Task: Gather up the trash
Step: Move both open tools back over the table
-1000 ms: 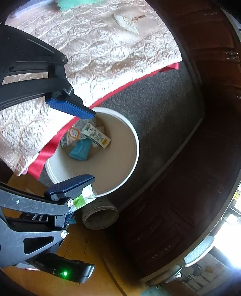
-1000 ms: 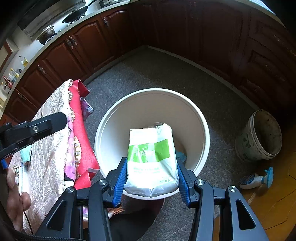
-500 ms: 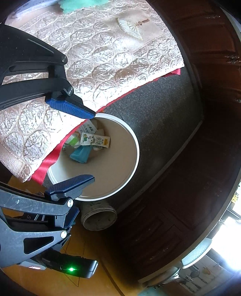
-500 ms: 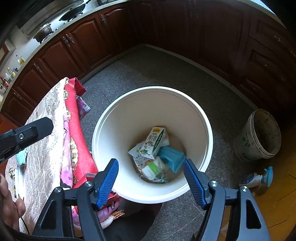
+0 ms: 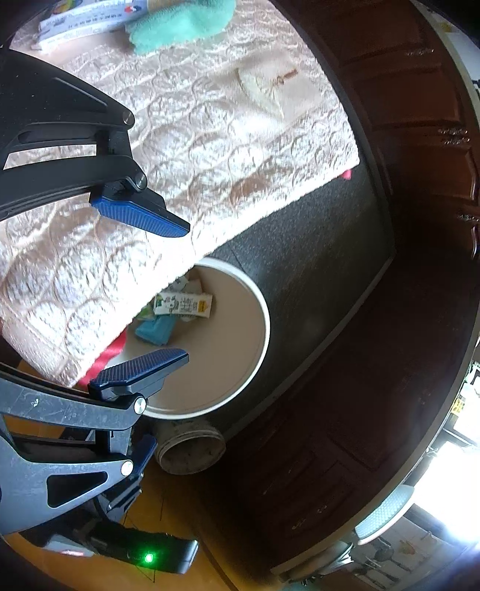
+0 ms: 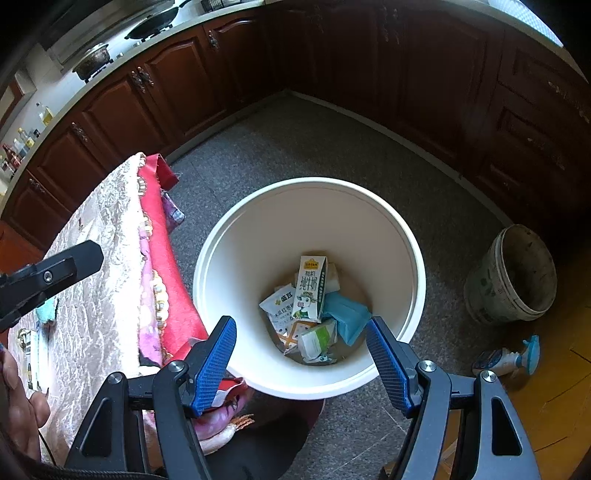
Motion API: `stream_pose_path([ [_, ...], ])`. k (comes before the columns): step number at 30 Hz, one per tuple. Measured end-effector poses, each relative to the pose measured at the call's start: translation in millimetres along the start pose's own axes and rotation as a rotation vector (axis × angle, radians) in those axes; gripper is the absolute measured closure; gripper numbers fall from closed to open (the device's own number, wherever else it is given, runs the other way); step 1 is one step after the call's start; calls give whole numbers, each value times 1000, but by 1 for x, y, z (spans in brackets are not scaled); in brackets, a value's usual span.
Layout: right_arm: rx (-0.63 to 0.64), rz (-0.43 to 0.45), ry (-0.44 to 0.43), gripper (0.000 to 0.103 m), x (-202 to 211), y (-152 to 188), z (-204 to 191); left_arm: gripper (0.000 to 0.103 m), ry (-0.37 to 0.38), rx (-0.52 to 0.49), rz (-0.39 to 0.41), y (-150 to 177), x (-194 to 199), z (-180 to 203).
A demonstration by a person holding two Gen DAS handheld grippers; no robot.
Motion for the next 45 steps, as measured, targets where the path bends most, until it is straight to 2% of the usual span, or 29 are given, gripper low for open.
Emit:
stream_pose_path([
  [10,40,36,18,31,19,-2,-21,42,-90,18,55,17,27,-35],
  [18,85,71,11,29,35,-3,-49,42,-124,64,103,31,50,-60],
  [24,131,88,-4,28,44,-2,-78,42,-177,84,129,42,68,-78],
  [45,334,87,-59,25,46,20,-196,42,-251,235,165,99,110,-171],
])
Point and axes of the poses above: each gripper's, at about its wrist camera, not at the fingertips, and x roughly against the way its jaws point, z to its right, y to its underside, the point moved 9 cm from there along -x, roughly the way its jaws point, and after that the axes turned 13 degrees about -z, right-handed, at the moved point
